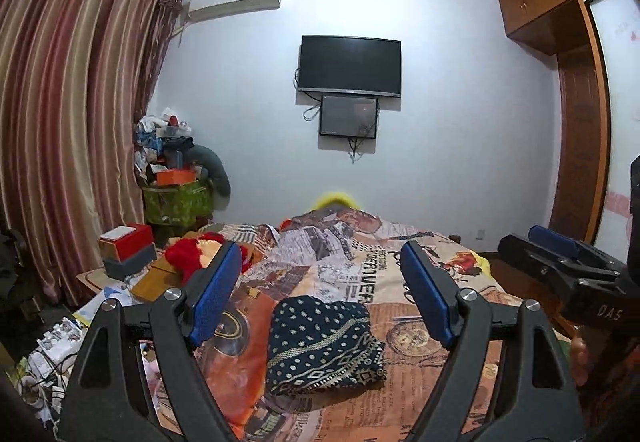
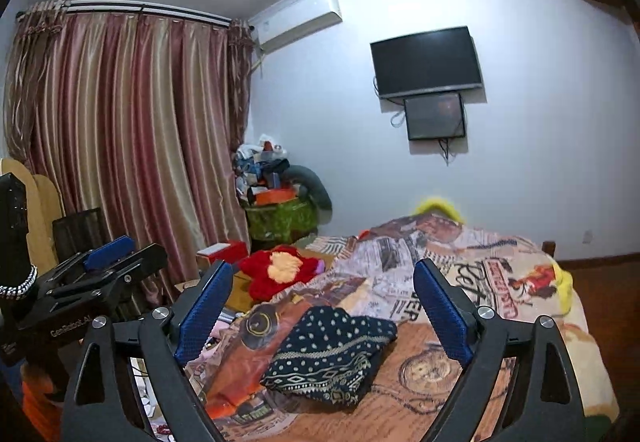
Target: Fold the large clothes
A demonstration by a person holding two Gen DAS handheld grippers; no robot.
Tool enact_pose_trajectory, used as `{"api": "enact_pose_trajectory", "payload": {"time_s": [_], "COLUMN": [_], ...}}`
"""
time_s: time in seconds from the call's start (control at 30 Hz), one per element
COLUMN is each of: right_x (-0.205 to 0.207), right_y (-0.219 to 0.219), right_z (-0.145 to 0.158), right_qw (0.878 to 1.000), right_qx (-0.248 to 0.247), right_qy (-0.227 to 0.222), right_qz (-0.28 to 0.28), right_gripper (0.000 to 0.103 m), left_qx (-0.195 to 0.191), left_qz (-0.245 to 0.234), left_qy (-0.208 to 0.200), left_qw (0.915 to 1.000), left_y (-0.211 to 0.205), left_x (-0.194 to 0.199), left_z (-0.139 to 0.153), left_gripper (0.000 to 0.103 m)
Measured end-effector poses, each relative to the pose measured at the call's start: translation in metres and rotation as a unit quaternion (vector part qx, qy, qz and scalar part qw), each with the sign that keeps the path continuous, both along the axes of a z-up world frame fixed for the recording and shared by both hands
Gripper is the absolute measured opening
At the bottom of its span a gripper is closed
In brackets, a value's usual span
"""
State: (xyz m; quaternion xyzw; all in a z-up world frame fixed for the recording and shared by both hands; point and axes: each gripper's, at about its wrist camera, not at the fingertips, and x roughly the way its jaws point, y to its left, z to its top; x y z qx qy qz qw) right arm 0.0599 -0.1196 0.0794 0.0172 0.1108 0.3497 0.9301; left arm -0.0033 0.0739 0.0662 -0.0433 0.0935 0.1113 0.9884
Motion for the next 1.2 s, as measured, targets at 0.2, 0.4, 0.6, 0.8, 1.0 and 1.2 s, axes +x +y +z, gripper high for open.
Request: {"api": "enact_pose_trajectory", "payload": {"time_s": [0.2, 0.4, 0.6, 0.8, 1.0, 1.2], "right_x": [-0.001, -0.003, -0.004, -0.005, -0.004, -0.004], "right_y": [-0.004, -0.002, 0.0, 0.0, 0.0, 0.0], "right_z": [-0.008, -0.009, -0.01, -0.01, -0.01, -0.011], "right_qw": [1.0, 1.0, 1.0, 1.0, 1.0, 1.0], "right_qx": [-0.006, -0.013, -0.017, -0.017, -0.017, -0.017], "right_qy": [0.009, 0.01, 0.01, 0.009, 0.011, 0.011], "right_qz": [-0.007, -0.007, -0.005, -0.006, -0.005, -0.004], "right_gripper": [0.094, 0.095, 0.096, 0.096, 0.097, 0.097], "left_qx": [-0.014, -0.022, -0.027, -0.028, -0.028, -0.027], "left_qz": [-0.007, -0.007, -0.006, -0.006, -0.008, -0.013], "left_qy": [0.002, 0.011, 0.017, 0.019, 0.021, 0.023], "left_qw": [0.9999, 0.9997, 0.9995, 0.9994, 0.9994, 0.9993], "left_y": [-0.002, -0.001, 0.002, 0.002, 0.002, 0.001], "left_x": [0.0, 0.004, 0.006, 0.006, 0.007, 0.009], "left_z": [-0.004, -0.009, -0.012, -0.013, -0.014, -0.014], "left_gripper": [0.082, 0.082, 0.082, 0.082, 0.083, 0.083]}}
